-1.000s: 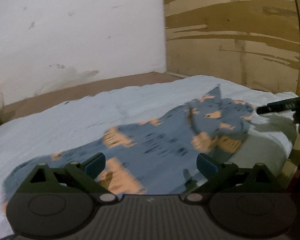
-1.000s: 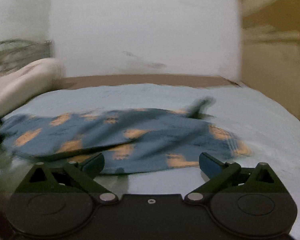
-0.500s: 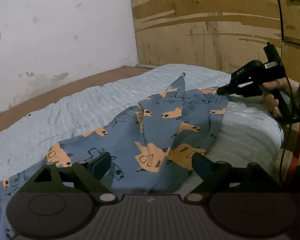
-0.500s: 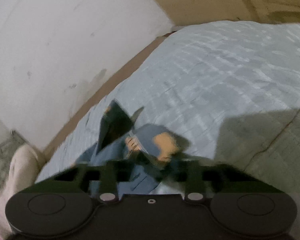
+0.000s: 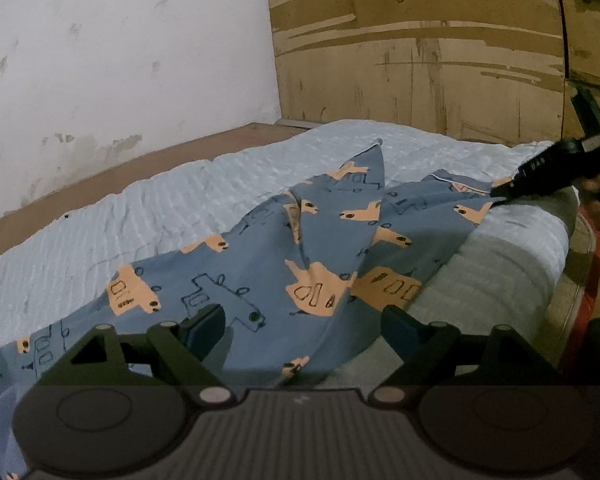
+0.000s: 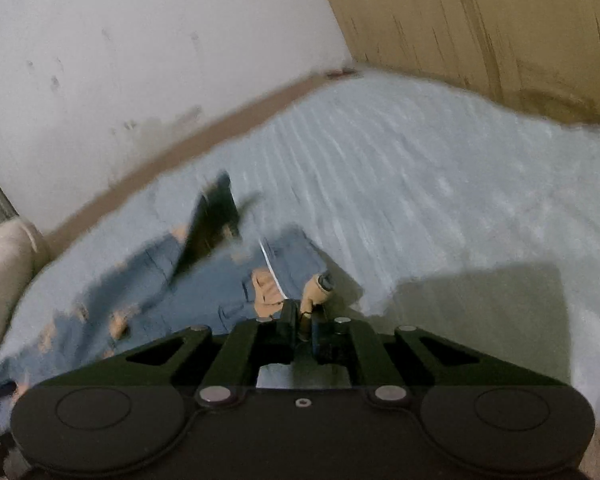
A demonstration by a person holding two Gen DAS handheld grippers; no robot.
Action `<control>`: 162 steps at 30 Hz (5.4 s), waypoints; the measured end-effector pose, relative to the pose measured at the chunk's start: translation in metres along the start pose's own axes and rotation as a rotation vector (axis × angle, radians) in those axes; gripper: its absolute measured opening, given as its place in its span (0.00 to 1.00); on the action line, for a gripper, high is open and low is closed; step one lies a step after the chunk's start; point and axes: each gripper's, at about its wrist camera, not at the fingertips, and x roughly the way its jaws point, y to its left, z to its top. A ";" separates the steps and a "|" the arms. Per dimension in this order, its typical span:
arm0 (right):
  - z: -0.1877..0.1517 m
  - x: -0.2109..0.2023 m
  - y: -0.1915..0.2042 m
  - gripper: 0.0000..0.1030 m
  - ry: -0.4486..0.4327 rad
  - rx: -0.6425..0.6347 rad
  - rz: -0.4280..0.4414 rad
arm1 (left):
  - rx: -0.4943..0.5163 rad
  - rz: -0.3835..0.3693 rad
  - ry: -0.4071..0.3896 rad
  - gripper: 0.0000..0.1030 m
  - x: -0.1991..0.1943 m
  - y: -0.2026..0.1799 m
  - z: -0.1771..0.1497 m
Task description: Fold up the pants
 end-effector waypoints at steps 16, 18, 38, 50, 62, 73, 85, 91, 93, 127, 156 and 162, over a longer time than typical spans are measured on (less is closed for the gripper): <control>0.056 0.038 0.074 0.86 -0.054 -0.155 0.154 | 0.157 0.016 0.034 0.53 0.019 -0.024 0.010; 0.067 0.064 0.082 0.84 -0.009 -0.102 0.198 | 0.190 0.023 0.054 0.46 0.024 -0.030 0.009; 0.108 0.025 0.079 0.05 -0.155 -0.037 0.177 | 0.141 -0.004 0.012 0.00 -0.005 -0.017 0.025; 0.002 -0.014 0.002 0.05 -0.095 0.017 0.074 | 0.211 -0.018 0.091 0.00 0.004 -0.035 -0.001; 0.004 -0.009 0.012 0.34 -0.065 -0.068 0.053 | 0.187 -0.020 0.101 0.03 0.010 -0.030 -0.006; 0.070 0.050 0.023 0.19 0.032 -0.130 0.076 | 0.156 -0.018 0.101 0.03 0.009 -0.031 -0.007; 0.078 0.039 0.053 0.03 -0.080 -0.289 0.027 | 0.136 -0.014 0.102 0.04 0.009 -0.030 -0.007; 0.064 0.060 0.034 0.10 -0.009 -0.271 -0.032 | 0.122 -0.023 0.096 0.24 0.007 -0.029 -0.006; 0.060 0.056 0.023 0.21 -0.011 -0.229 -0.014 | 0.102 -0.027 0.084 0.53 0.004 -0.027 -0.005; 0.008 -0.010 0.006 0.11 -0.178 0.035 0.030 | -0.309 0.288 0.100 0.97 -0.033 0.043 -0.022; -0.054 0.025 0.207 0.99 -0.038 -0.306 0.356 | -0.503 0.386 0.056 0.98 -0.136 0.205 -0.090; -0.075 0.048 0.252 0.99 0.009 -0.327 0.407 | -0.642 0.294 0.003 0.71 -0.114 0.239 -0.104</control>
